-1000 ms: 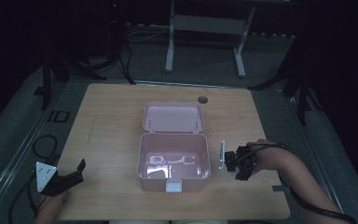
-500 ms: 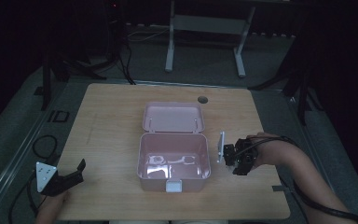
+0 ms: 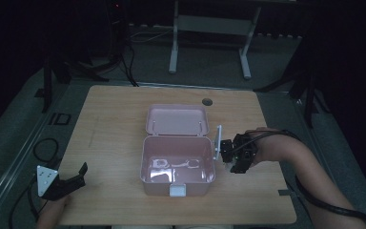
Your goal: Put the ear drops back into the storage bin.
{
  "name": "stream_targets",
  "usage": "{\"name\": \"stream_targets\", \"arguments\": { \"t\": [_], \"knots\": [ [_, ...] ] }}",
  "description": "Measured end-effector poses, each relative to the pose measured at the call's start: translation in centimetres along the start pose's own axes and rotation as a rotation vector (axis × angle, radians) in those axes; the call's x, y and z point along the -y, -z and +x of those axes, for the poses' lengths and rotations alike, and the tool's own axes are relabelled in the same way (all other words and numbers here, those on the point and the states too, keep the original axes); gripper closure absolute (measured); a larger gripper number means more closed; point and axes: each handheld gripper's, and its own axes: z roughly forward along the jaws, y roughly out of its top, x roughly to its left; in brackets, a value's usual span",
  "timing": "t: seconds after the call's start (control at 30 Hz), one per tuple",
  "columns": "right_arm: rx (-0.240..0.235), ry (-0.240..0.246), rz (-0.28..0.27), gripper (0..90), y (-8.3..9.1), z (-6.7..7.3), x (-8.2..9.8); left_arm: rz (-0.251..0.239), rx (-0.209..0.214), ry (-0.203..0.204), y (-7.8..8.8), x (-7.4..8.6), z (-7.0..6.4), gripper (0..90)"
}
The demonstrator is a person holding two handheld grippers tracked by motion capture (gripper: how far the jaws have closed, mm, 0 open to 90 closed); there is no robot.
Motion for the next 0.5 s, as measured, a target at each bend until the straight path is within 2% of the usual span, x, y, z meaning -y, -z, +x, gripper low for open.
{"name": "stream_targets", "arguments": {
  "t": [0.27, 0.5],
  "knots": [
    [0.006, 0.011, -0.023, 59.6, 1.1, -0.2, -2.0, 0.000, 0.001, 0.001, 0.0, 0.0, 0.0, 0.4],
    [0.004, 0.024, -0.025, 59.6, 1.3, -0.4, -3.6, -0.001, 0.003, 0.002, 0.0, 0.0, 0.0, 0.4]
  ]
}}
